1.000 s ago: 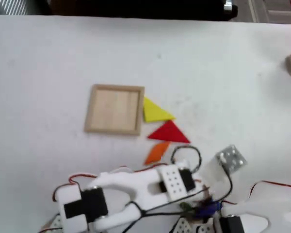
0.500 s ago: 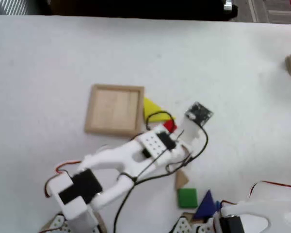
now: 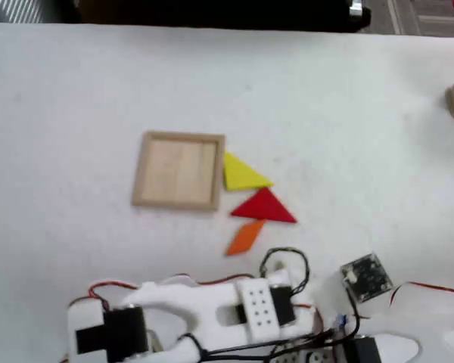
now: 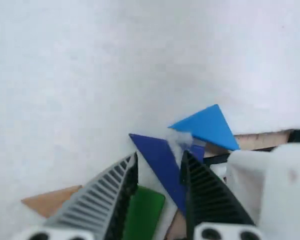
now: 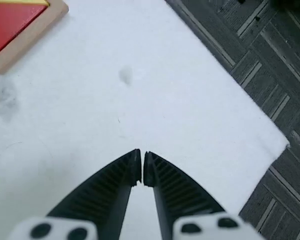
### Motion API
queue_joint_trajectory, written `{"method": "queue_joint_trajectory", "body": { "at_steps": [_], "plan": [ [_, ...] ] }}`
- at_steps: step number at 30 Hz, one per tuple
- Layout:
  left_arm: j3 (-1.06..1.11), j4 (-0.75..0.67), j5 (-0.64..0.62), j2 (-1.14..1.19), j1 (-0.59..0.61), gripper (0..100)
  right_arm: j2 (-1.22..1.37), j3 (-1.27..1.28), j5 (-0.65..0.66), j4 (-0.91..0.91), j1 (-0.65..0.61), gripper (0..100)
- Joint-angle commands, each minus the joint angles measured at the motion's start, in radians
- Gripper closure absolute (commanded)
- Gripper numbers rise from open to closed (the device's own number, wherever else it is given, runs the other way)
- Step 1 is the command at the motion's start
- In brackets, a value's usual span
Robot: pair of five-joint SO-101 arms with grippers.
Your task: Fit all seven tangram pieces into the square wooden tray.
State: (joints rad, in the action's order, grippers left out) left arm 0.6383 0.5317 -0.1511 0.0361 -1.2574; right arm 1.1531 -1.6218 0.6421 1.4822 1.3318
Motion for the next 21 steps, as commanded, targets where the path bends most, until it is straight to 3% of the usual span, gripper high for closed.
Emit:
{"method": "queue_joint_trajectory", "body": {
  "at_steps": [1, 6, 9, 17, 21],
  "plan": [
    [-0.043, -0.126, 0.012, 0.021, -0.031, 84, -0.001, -0.040, -0.028, -0.084, 0.004, 98.1],
    [-0.074, -0.098, 0.031, 0.087, -0.036, 84, -0.004, -0.040, -0.049, -0.090, 0.004, 98.1],
    [-0.084, -0.051, -0.023, 0.104, -0.033, 84, -0.012, -0.046, -0.049, -0.094, 0.004, 98.1],
    [-0.322, 0.195, -0.160, 0.274, 0.002, 84, -0.122, -0.040, -0.048, -0.088, 0.007, 98.1],
    [-0.410, 0.292, -0.170, 0.351, 0.061, 84, -0.159, -0.040, -0.048, -0.073, 0.007, 98.1]
  ]
}}
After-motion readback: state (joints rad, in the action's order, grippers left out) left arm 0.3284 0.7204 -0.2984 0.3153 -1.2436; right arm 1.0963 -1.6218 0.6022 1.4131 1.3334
